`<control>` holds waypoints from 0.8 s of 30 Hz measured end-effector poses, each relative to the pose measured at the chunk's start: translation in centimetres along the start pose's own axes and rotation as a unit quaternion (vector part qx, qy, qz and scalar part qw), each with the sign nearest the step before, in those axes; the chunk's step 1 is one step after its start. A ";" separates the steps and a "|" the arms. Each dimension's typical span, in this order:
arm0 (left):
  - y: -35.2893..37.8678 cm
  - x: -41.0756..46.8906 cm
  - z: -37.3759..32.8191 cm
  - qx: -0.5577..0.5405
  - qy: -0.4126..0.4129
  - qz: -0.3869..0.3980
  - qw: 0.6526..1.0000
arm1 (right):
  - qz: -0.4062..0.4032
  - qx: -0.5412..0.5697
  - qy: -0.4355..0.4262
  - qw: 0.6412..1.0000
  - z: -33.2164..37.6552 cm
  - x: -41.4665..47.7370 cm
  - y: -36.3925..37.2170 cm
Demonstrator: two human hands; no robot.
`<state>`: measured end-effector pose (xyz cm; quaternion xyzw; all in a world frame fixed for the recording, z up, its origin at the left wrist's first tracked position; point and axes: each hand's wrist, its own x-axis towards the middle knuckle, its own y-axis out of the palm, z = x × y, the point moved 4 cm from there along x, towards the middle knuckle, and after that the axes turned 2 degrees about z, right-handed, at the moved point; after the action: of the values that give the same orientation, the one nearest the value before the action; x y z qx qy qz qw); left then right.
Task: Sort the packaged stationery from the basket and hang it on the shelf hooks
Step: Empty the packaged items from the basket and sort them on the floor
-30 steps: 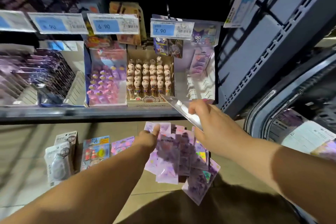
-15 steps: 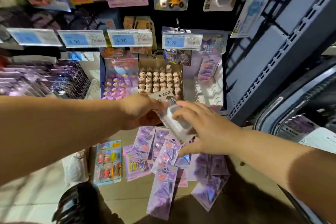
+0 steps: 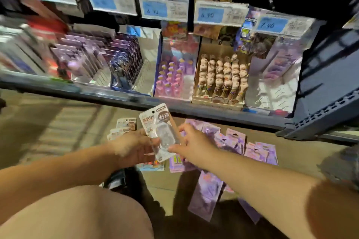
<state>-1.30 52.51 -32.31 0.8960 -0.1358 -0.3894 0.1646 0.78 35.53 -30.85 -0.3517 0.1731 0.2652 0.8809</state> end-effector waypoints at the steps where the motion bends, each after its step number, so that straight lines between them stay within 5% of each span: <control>1: -1.1 0.0 0.9 0.001 -0.004 -0.015 1.000 | 0.014 -0.002 0.010 1.000 0.0 0.7 1.3; 7: -10.6 -0.1 4.2 0.009 0.005 -0.288 0.957 | 0.064 -0.106 0.105 0.987 -4.6 2.8 3.7; 11: -16.5 0.2 4.8 0.070 -0.011 -0.382 0.921 | 0.051 -0.117 0.138 0.982 -7.5 2.9 2.2; 15: -17.1 0.6 4.5 0.207 -0.049 -0.406 0.889 | 0.045 -0.140 0.167 0.975 -9.5 2.7 1.4; 20: -13.9 0.8 2.1 0.437 -0.063 -0.431 0.787 | 0.019 -0.095 0.174 0.980 -10.4 2.1 0.7; 24: -8.9 2.2 -1.0 0.501 -0.019 -0.347 0.793 | -0.035 -0.050 0.145 0.987 -8.5 2.2 -1.1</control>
<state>1.86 59.96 -36.67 0.8324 0.0048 -0.3148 -0.4561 2.19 29.56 -37.26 -0.4363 0.2735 0.1887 0.8362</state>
